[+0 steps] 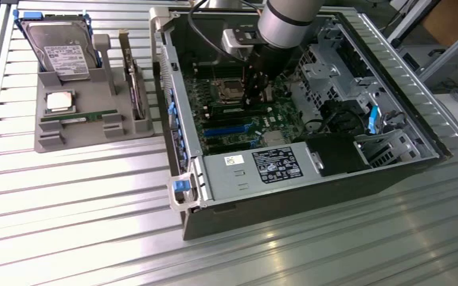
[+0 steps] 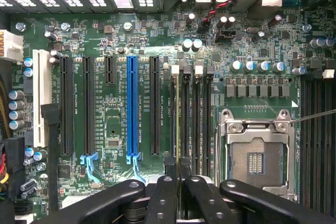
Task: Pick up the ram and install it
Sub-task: 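Insert the ram into the slot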
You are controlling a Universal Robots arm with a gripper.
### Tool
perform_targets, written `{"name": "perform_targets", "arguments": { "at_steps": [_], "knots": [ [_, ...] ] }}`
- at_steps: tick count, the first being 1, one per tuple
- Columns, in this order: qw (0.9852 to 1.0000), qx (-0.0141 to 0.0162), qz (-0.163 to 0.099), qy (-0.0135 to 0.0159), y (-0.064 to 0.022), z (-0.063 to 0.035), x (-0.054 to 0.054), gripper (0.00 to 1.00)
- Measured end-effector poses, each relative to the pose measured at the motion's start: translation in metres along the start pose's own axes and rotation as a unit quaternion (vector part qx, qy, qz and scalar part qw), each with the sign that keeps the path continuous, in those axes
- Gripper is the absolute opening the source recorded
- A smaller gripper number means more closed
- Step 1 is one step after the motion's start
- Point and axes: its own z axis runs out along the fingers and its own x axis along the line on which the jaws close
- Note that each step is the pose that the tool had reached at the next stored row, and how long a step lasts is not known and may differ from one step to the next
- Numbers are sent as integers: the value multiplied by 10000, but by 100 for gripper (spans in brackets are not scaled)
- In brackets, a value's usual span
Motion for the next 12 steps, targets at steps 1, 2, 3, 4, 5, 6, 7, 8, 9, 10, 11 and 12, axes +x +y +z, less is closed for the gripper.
{"name": "perform_targets", "arguments": {
  "at_steps": [1,2,3,4,5,6,7,8,9,10,11,12],
  "knots": [
    [10000,0,0,-1,-2,1,-1,12],
    [10000,0,0,1,-2,2,-1,12],
    [10000,0,0,0,-2,8,-1,12],
    [10000,0,0,0,-3,11,-1,12],
    [10000,0,0,0,-3,13,0,12],
    [10000,1,-1,-2,-4,24,-1,12],
    [10000,0,0,1,-4,31,0,12],
    [10000,0,0,2,-4,32,0,12],
    [10000,0,0,2,-4,32,0,12],
    [10000,0,0,2,-4,32,0,12],
    [10000,0,0,2,-4,32,0,12],
    [10000,1,-1,1,-4,33,-1,18]
  ]
}}
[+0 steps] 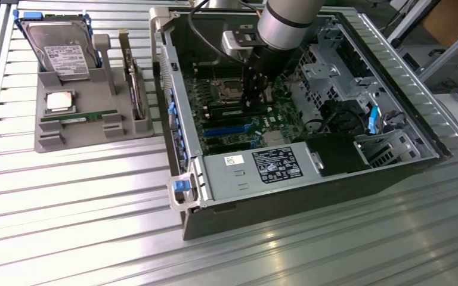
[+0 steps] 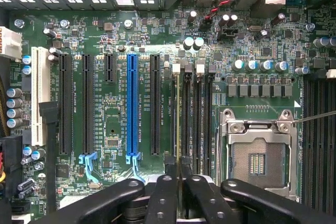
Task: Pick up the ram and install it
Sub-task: 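Insert the ram into the slot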
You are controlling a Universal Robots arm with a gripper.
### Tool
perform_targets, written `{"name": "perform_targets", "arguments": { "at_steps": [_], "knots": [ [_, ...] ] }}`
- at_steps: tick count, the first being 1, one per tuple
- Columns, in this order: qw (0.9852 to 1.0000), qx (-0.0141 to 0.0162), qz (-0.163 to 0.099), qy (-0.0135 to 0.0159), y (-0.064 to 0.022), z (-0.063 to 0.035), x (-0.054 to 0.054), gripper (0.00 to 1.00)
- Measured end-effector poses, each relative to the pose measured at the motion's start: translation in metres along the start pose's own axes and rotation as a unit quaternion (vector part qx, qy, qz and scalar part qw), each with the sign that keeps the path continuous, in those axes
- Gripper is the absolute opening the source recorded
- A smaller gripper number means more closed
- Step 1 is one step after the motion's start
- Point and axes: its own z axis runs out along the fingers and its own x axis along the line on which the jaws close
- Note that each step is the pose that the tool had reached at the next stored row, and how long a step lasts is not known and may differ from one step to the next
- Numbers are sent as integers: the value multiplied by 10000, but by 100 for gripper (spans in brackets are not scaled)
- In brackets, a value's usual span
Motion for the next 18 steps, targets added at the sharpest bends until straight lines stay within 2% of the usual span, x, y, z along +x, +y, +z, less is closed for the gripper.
{"name": "perform_targets", "arguments": {
  "at_steps": [3,9,18],
  "knots": [
    [10000,0,0,0,0,0,0,38],
    [10000,-1,1,1,3,-42,0,38],
    [10000,-1,1,1,18,-288,-3,38]
  ]
}}
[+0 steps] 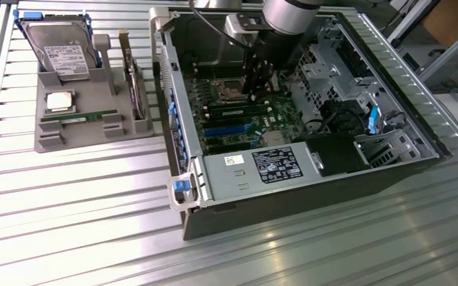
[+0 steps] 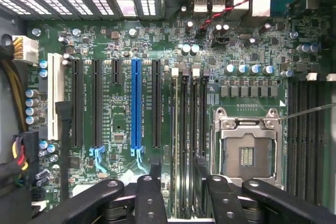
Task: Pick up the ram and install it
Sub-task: 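Insert the ram into the slot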
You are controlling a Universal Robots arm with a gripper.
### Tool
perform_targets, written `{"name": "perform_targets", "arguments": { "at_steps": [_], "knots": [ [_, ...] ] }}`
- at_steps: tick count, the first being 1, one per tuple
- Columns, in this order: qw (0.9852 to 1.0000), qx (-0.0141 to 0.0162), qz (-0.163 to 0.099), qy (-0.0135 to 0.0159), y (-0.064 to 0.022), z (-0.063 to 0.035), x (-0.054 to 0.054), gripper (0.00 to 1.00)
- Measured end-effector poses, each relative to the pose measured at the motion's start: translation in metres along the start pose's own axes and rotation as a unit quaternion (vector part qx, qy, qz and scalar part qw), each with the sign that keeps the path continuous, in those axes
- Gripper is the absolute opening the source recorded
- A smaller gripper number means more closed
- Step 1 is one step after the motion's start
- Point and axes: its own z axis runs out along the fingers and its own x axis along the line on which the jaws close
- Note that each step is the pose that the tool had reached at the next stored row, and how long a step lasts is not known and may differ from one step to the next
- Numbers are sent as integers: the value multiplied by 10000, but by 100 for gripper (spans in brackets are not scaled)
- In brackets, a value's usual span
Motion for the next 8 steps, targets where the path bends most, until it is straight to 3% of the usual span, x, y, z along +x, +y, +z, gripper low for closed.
{"name": "perform_targets", "arguments": {
  "at_steps": [4,6,7,8],
  "knots": [
    [10000,0,0,0,3,-56,-1,36],
    [10000,1,-1,-2,4,-65,-1,23],
    [10000,0,-1,1,3,-67,-1,11],
    [10000,-4,0,9,-29,-70,0,11]
  ]
}}
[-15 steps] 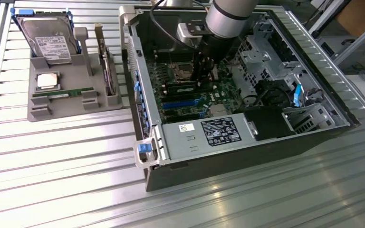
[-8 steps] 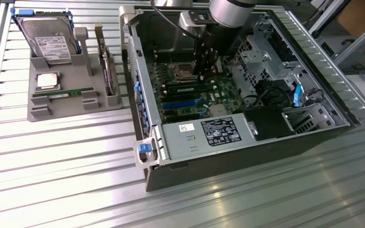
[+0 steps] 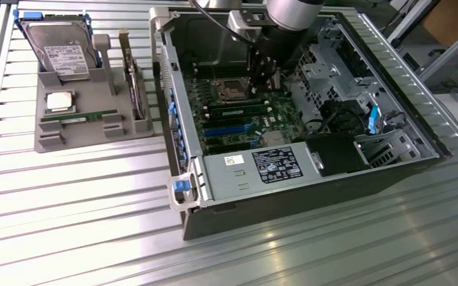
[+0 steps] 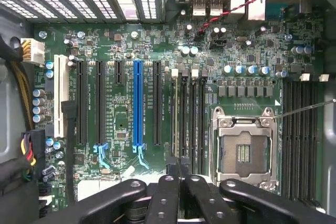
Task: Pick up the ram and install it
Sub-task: 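Insert the ram into the slot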
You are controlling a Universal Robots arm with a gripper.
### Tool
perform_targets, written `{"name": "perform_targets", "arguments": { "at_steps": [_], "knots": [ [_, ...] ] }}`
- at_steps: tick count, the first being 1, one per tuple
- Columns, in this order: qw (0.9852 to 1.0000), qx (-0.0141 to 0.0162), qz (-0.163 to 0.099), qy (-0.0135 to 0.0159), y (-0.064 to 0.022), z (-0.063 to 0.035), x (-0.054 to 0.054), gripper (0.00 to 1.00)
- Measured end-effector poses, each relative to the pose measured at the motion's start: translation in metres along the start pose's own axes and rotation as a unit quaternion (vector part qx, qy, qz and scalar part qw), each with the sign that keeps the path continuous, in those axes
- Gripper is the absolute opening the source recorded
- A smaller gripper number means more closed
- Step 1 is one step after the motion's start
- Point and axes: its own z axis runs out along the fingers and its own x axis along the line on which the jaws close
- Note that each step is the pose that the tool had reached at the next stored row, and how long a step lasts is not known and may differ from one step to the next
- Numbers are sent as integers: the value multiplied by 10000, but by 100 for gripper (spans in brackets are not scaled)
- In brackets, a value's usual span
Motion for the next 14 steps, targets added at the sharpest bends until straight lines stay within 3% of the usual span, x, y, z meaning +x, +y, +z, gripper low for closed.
{"name": "perform_targets", "arguments": {
  "at_steps": [3,8,14],
  "knots": [
    [10000,-20,1,8,-121,-6,3,11],
    [10000,-45,2,23,-401,-24,4,11],
    [10000,-48,2,24,-601,-62,6,11]
  ]
}}
